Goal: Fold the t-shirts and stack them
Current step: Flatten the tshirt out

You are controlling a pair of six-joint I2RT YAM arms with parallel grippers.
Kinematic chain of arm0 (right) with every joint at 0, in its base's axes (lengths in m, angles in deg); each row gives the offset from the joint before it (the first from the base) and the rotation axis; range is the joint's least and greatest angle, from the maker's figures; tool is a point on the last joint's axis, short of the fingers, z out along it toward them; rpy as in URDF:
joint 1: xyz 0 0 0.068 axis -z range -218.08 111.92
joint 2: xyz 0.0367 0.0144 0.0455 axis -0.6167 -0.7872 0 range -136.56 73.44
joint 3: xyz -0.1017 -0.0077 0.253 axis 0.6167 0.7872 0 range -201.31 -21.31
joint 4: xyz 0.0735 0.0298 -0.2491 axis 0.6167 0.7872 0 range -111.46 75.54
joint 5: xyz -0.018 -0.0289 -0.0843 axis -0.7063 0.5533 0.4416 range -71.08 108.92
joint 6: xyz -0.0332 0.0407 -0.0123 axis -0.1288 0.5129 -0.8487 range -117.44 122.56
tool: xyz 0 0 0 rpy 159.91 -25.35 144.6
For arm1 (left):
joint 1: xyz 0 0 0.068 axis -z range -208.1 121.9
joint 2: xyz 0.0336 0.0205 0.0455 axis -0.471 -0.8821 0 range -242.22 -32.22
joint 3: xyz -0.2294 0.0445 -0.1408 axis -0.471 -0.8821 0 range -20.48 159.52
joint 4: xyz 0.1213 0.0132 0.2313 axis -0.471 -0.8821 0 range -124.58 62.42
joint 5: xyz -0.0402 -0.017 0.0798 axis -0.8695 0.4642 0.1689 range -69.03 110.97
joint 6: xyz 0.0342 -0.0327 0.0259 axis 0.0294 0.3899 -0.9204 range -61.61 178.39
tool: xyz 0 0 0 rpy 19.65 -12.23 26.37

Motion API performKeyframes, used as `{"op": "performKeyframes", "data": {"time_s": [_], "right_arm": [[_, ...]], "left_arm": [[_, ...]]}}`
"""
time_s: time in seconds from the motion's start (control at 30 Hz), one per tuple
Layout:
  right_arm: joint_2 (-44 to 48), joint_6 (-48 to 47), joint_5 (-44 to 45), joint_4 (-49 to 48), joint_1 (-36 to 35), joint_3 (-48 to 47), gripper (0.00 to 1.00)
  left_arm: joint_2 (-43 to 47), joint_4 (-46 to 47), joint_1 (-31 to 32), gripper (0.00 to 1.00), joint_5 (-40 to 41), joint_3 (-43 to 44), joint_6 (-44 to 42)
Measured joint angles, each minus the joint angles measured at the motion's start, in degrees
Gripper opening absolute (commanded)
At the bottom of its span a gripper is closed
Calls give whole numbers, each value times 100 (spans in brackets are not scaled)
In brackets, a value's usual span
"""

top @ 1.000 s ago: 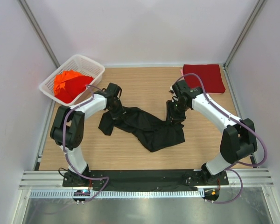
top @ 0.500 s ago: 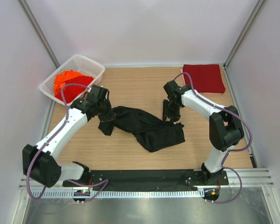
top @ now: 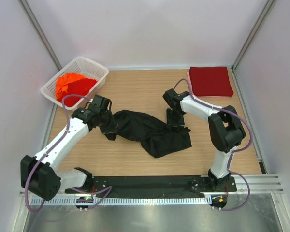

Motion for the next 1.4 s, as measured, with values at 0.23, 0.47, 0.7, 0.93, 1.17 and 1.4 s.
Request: {"op": "performKeyframes", "data": {"time_s": [0.23, 0.47, 0.7, 0.93, 1.17, 1.4], "right_arm": [[-107, -46, 306, 2, -11, 4, 8], [295, -48, 662, 94, -11, 44, 1], [968, -46, 1058, 487, 79, -278, 1], [1906, -22, 1375, 472, 778, -1202, 1], [2826, -4, 1523, 225, 1276, -2149, 1], [4138, -164, 1419, 4, 1248, -2717, 1]], "left_arm": [[170, -66, 0, 0, -35, 0, 7], [332, -190, 0, 0, -31, 2, 7], [498, -540, 0, 0, 188, 297, 2], [793, -879, 0, 0, 662, 1091, -44], [872, -1370, 0, 0, 990, 1891, -81], [1246, -1652, 0, 0, 999, 2435, -136]]}}
